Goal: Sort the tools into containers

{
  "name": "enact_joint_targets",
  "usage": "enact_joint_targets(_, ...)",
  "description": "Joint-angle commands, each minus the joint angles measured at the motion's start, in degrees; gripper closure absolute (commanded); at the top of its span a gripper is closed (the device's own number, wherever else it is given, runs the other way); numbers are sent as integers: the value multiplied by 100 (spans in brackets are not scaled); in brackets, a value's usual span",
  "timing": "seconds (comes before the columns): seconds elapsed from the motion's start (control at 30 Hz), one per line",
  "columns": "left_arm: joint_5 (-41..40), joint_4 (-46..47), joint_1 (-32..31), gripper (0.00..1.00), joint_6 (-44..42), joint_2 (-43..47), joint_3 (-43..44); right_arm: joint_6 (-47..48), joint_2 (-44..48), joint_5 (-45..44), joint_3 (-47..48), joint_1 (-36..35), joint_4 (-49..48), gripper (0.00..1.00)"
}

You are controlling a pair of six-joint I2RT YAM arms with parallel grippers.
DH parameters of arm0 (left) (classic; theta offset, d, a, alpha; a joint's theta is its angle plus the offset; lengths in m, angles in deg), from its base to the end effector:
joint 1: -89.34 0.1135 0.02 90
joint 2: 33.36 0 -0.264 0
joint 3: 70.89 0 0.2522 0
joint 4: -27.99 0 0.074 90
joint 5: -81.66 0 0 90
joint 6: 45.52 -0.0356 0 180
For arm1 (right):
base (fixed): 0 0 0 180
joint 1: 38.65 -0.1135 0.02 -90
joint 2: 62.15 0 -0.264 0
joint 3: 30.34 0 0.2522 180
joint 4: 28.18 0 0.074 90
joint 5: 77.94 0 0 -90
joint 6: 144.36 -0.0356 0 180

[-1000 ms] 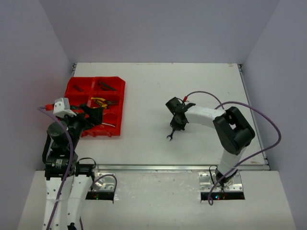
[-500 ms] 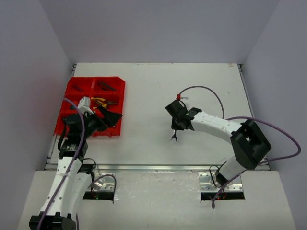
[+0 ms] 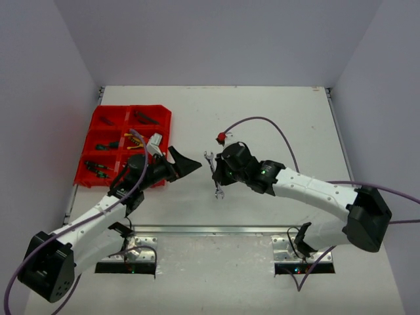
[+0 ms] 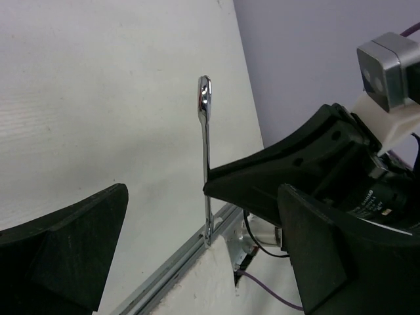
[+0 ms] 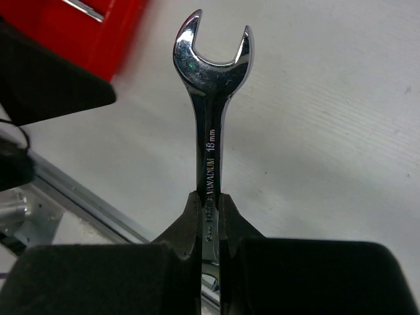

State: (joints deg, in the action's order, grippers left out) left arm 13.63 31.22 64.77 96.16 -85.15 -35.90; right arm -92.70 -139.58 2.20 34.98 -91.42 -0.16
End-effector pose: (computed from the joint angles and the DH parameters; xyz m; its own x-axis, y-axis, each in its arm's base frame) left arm 0.1783 -0.0962 0.2229 -0.6943 -0.4826 -0.5339 0.2768 0.5057 -0.8171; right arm 0.1818 0.2292 0.2480 -0.7433 0.0319 -0.6682 -0.3113 0.8676 0.3877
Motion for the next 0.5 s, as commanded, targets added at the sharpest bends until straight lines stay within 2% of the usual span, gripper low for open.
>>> enact_joint_targets(0.0, -333, 928, -411, 7, 253, -358, 340, 246, 418, 525, -49, -157, -818, 100)
enact_joint_targets(0.13, -572, 955, -700, 13, 222, -711, 552, 230, 457, 698, -42, -205, -940, 100)
enact_joint_targets(0.17, -616, 948, -722, 16, 213, -754, 586, 230, 457, 741, -33, -215, -957, 100)
enact_joint_targets(0.2, -695, 904, -739, 23, 211, -812, 635, 230, 457, 785, -17, -252, -1002, 100)
enact_joint_targets(0.23, -712, 893, -750, 24, 211, -837, 646, 224, 457, 800, -14, -267, -1013, 100)
enact_joint_targets(0.33, -756, 808, -800, 58, 172, -905, 797, 182, 486, 805, -36, -324, -1087, 100)
enact_joint_targets(0.37, -755, 785, -814, 80, 158, -912, 832, 168, 492, 775, -49, -331, -1098, 100)
enact_joint_targets(0.4, -749, 757, -821, 97, 151, -912, 846, 154, 492, 693, -49, -331, -1078, 100)
enact_joint_targets(0.47, -739, 753, -839, 100, 133, -877, 831, 99, 484, 541, -40, -331, -1031, 100)
